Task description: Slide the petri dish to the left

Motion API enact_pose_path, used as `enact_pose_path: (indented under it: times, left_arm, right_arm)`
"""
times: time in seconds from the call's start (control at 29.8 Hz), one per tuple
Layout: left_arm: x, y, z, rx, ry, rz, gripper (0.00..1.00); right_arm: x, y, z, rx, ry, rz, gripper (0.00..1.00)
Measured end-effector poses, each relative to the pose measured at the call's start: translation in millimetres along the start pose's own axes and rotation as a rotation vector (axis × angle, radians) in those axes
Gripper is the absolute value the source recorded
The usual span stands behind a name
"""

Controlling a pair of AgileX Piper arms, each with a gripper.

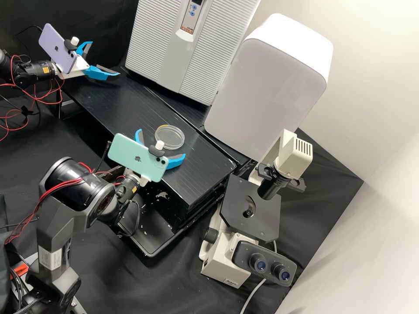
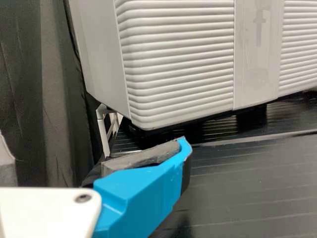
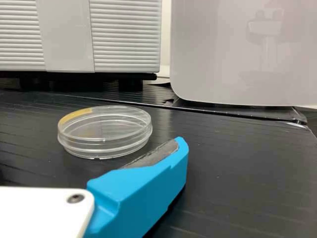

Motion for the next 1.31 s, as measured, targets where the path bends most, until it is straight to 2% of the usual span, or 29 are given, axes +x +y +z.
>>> enact_pose_path:
  times: [0.07, 0.17, 0.37, 0.5, 0.67, 0.77, 0.84, 0.97, 1.11, 1.31]
  left_arm:
    - [0.0, 0.0, 0.0, 0.0, 0.0, 0.0, 1.0]
    - [0.0, 0.0, 0.0, 0.0, 0.0, 0.0, 1.0]
    - [0.0, 0.0, 0.0, 0.0, 0.0, 0.0, 1.0]
    - [0.0, 0.0, 0.0, 0.0, 0.0, 0.0, 1.0]
    - [0.0, 0.0, 0.0, 0.0, 0.0, 0.0, 1.0]
    - [0.0, 0.0, 0.0, 0.0, 0.0, 0.0, 1.0]
    - [0.0, 0.0, 0.0, 0.0, 0.0, 0.0, 1.0]
    - [0.0, 0.0, 0.0, 0.0, 0.0, 0.0, 1.0]
    - [0.0, 0.0, 0.0, 0.0, 0.0, 0.0, 1.0]
    - [0.0, 0.0, 0.0, 0.0, 0.0, 0.0, 1.0]
  right_arm:
    - [0.6, 1.2, 3.0, 0.0, -0.011, 0.005, 1.0]
    - [6.5, 2.8, 3.6, -0.004, -0.004, 0.006, 1.0]
    - [29.7, 4.4, 7.3, -0.014, -0.006, -0.02, 1.0]
    - [41.1, 8.7, 11.3, -0.009, -0.01, -0.026, 1.0]
    - [52.6, 13.9, 16.5, 0.019, -0.019, -0.045, 1.0]
    - [56.3, 17.2, 17.6, 0.032, -0.019, -0.04, 1.0]
    - [58.1, 17.0, 17.4, 0.036, -0.014, -0.045, 1.0]
    - [61.3, 15.6, 17.8, 0.065, -0.009, -0.062, 1.0]
    - [66.0, 10.8, 14.6, 0.086, 0.028, -0.106, 1.0]
    - [67.5, -3.0, 0.6, 0.059, 0.1, -0.182, 1.0]
